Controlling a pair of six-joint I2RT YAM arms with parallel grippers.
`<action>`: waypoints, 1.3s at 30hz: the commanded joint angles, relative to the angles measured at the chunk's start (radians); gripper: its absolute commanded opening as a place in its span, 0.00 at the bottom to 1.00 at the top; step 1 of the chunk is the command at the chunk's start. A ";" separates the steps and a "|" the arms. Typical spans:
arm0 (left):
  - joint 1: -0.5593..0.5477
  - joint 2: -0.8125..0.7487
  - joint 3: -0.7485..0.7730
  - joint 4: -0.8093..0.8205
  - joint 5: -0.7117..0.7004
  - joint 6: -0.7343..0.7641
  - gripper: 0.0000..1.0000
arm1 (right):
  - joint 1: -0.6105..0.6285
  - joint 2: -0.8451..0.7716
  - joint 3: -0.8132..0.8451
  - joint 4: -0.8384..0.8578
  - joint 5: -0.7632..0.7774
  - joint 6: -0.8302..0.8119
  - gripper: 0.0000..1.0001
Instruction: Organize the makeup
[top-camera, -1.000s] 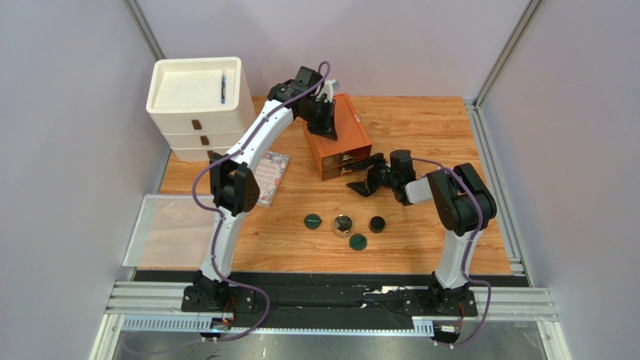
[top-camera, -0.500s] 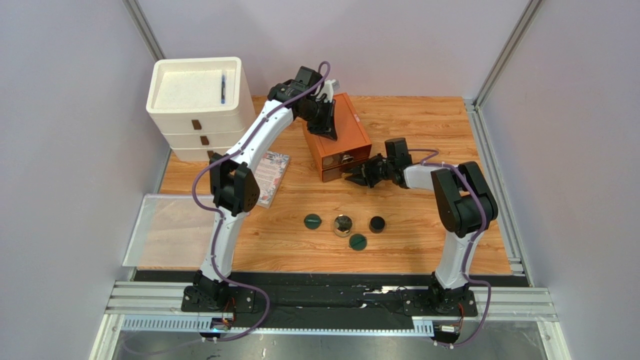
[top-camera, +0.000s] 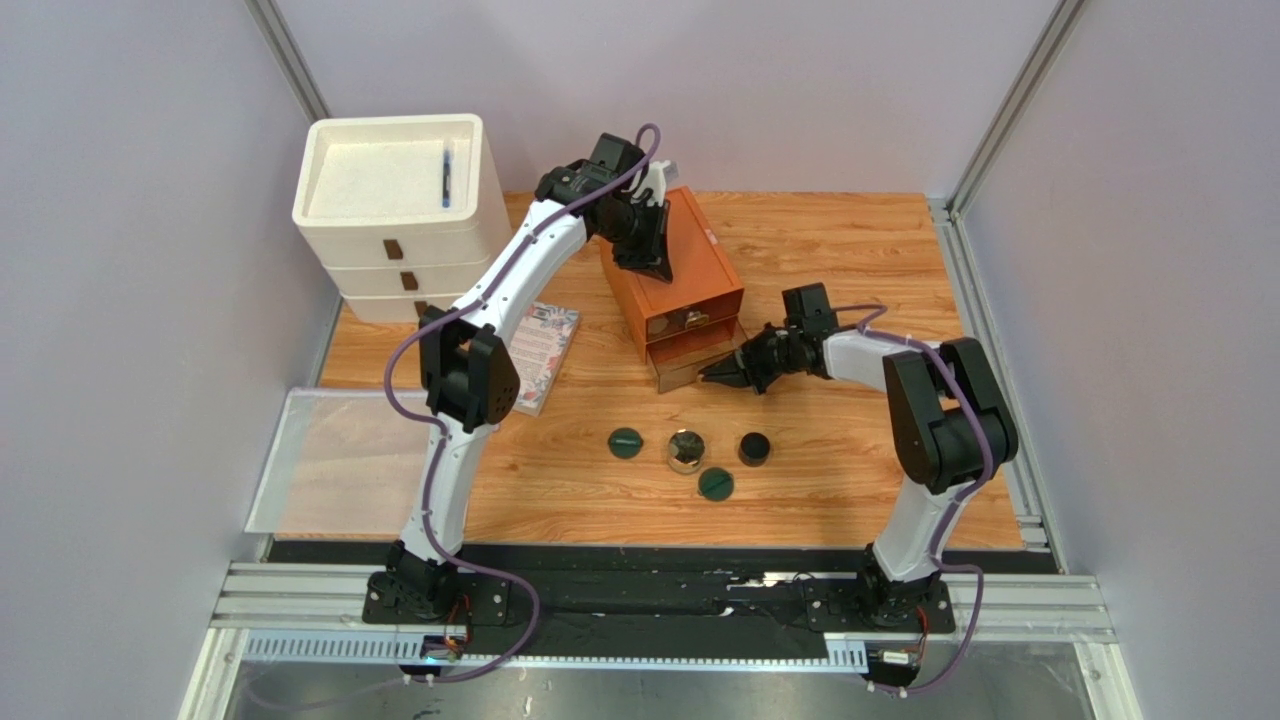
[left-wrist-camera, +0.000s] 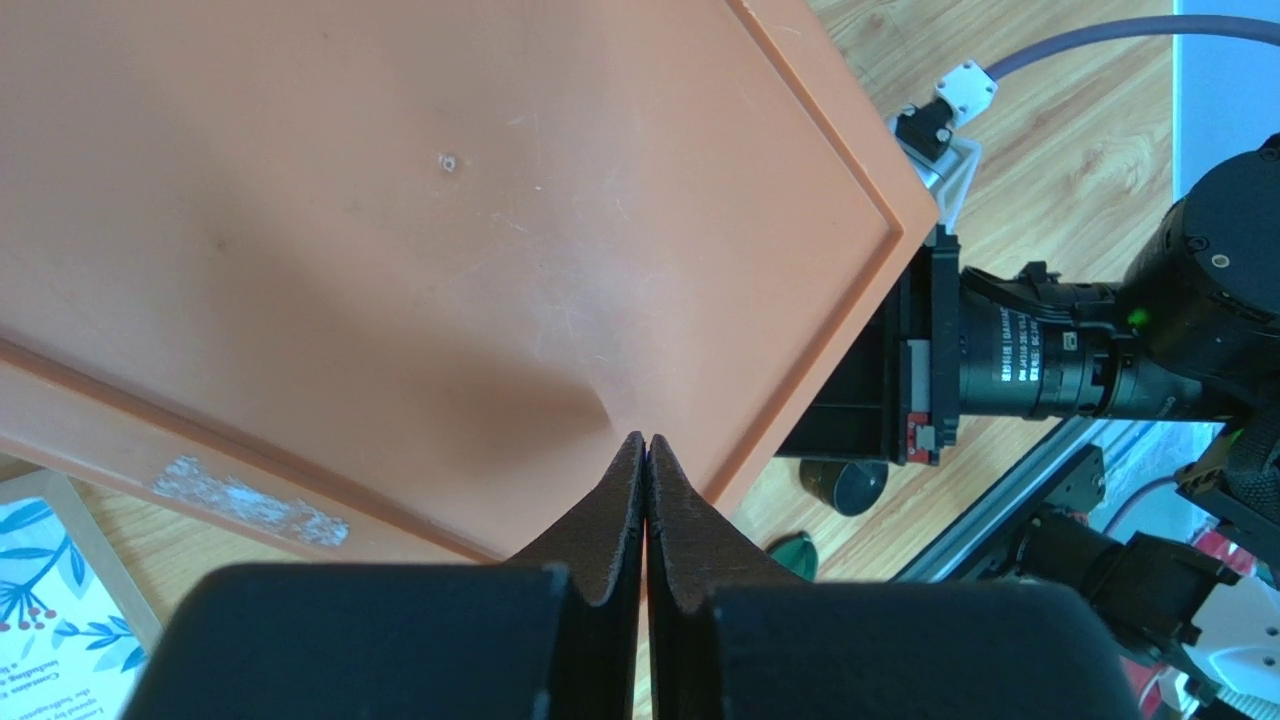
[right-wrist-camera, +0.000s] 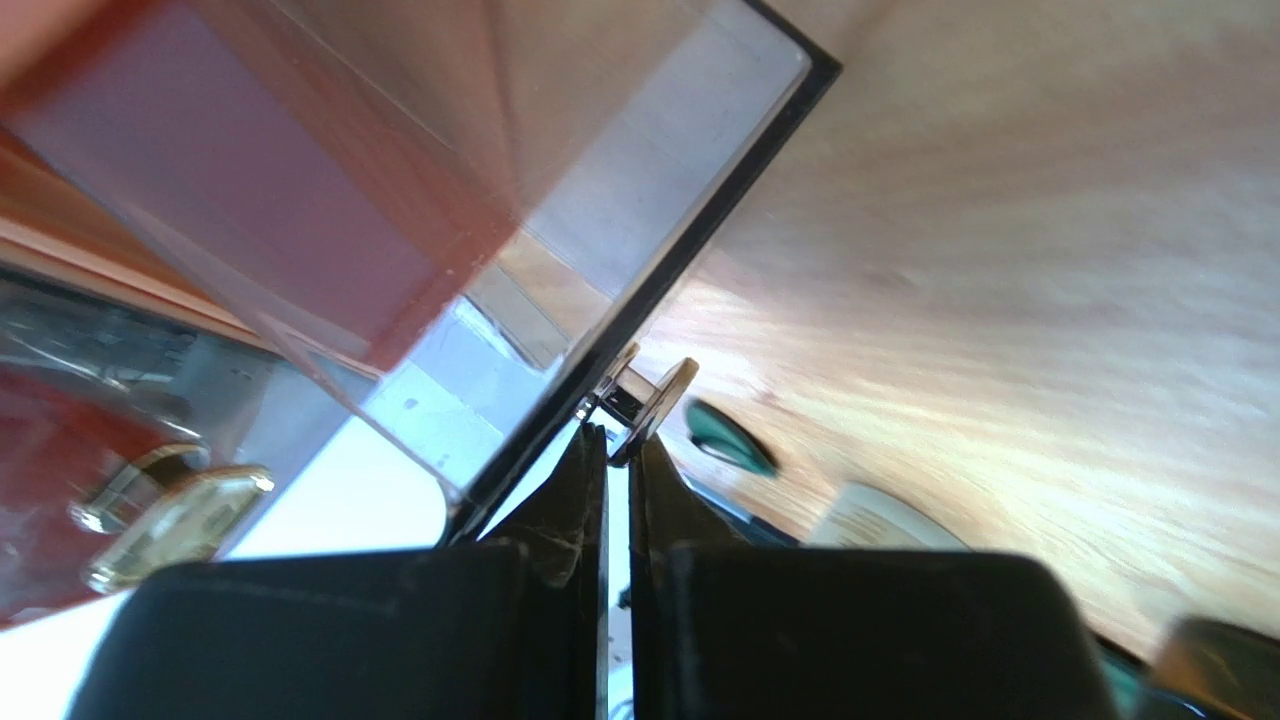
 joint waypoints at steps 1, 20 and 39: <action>-0.004 -0.029 0.030 -0.017 -0.014 0.007 0.00 | 0.006 0.023 -0.107 -0.288 0.058 -0.139 0.00; -0.001 -0.027 0.034 -0.014 -0.017 -0.008 0.00 | 0.007 -0.134 0.144 -0.555 0.122 -0.372 0.27; 0.127 -0.287 -0.113 -0.022 -0.130 -0.117 0.00 | -0.097 -0.145 0.552 -0.770 0.504 -0.661 0.00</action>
